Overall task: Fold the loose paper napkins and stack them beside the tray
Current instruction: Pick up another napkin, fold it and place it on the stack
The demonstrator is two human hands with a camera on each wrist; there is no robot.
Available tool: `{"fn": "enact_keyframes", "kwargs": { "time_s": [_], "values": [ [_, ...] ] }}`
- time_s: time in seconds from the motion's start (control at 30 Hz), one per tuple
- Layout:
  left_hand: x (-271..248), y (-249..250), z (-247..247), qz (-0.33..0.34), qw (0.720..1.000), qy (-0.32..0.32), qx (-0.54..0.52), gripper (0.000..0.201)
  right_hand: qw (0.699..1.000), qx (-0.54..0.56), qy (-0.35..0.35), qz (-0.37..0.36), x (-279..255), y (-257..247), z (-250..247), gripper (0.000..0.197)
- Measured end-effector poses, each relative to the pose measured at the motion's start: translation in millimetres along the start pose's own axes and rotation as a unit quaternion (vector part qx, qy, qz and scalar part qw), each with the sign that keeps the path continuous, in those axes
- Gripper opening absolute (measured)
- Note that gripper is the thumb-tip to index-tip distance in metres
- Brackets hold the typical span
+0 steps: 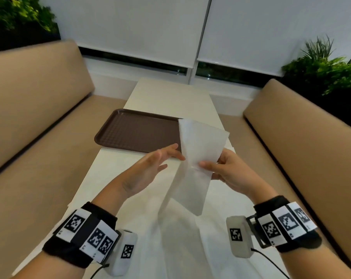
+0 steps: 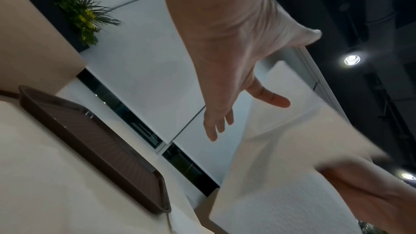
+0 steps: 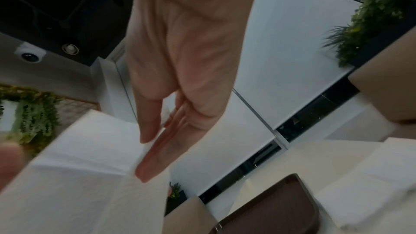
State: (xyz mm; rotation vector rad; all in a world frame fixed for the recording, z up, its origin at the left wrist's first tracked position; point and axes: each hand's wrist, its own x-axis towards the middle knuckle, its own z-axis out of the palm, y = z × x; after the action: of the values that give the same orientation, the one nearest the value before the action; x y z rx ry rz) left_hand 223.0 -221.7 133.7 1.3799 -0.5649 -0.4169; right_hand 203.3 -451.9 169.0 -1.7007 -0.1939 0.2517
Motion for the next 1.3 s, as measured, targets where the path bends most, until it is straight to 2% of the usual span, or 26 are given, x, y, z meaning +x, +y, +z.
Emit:
{"fn": "enact_keyframes", "kwargs": {
  "time_s": [0.13,0.2,0.23,0.3,0.4,0.5,0.57,0.6,0.67,0.73,0.8,0.87,0.97,1.03,1.13,1.2,1.27,1.3],
  "values": [
    [9,0,8,-0.047,0.999,0.01,-0.013,0.074,0.999,0.039,-0.019,-0.005,-2,12,3,0.026],
    [12,1,12,-0.045,0.999,0.012,-0.02,0.062,0.997,0.063,-0.034,-0.011,-7,16,3,0.018],
    [14,0,13,-0.045,0.999,0.006,-0.027,0.055,0.996,0.078,-0.037,-0.01,-8,17,2,0.017],
    [15,0,15,-0.06,0.997,-0.01,-0.05,0.044,0.996,0.081,-0.036,-0.001,-9,21,-2,0.03],
    [16,-2,16,-0.077,0.995,0.007,-0.066,0.028,0.997,0.068,-0.038,0.002,-8,25,-7,0.027],
    [18,-7,18,-0.063,0.994,0.069,-0.054,0.024,0.997,0.06,-0.057,0.007,-11,25,-11,0.038],
    [19,-8,18,-0.054,0.993,0.099,-0.044,0.025,0.992,0.1,-0.073,0.005,-14,25,-17,0.066],
    [19,-7,19,-0.051,0.993,0.102,-0.032,0.025,0.988,0.14,-0.071,-0.001,-14,24,-21,0.078],
    [18,-2,21,-0.047,0.995,0.083,0.02,0.024,0.974,0.223,-0.048,-0.011,-11,20,-31,0.084],
    [18,6,24,-0.046,0.993,0.061,0.095,0.023,0.981,0.193,-0.032,-0.008,-5,14,-38,0.075],
    [21,10,25,-0.052,0.988,0.045,0.138,0.022,0.997,0.068,-0.045,-0.006,-1,6,-41,0.063],
    [21,9,23,-0.076,0.988,0.01,0.132,0.024,0.998,-0.022,-0.048,-0.017,1,3,-43,0.052],
    [17,-9,12,-0.136,0.976,-0.078,0.149,0.027,0.996,-0.073,0.021,-0.048,0,10,-52,0.024],
    [16,-28,5,-0.161,0.964,-0.092,0.19,0.019,0.992,-0.097,0.079,-0.034,-2,25,-63,0.024],
    [32,-57,-1,-0.194,0.971,-0.007,0.138,0.018,0.984,-0.107,0.134,0.057,-4,62,-84,0.015],
    [55,-71,0,-0.201,0.974,0.063,0.083,0.015,0.977,-0.127,0.128,0.11,-1,85,-100,0.025],
    [89,-82,3,-0.201,0.971,0.115,0.067,0.017,0.976,-0.107,0.14,0.125,11,96,-116,0.034],
    [110,-86,4,-0.193,0.969,0.138,0.068,0.017,0.974,-0.111,0.162,0.112,22,98,-126,0.032]
  ]
}}
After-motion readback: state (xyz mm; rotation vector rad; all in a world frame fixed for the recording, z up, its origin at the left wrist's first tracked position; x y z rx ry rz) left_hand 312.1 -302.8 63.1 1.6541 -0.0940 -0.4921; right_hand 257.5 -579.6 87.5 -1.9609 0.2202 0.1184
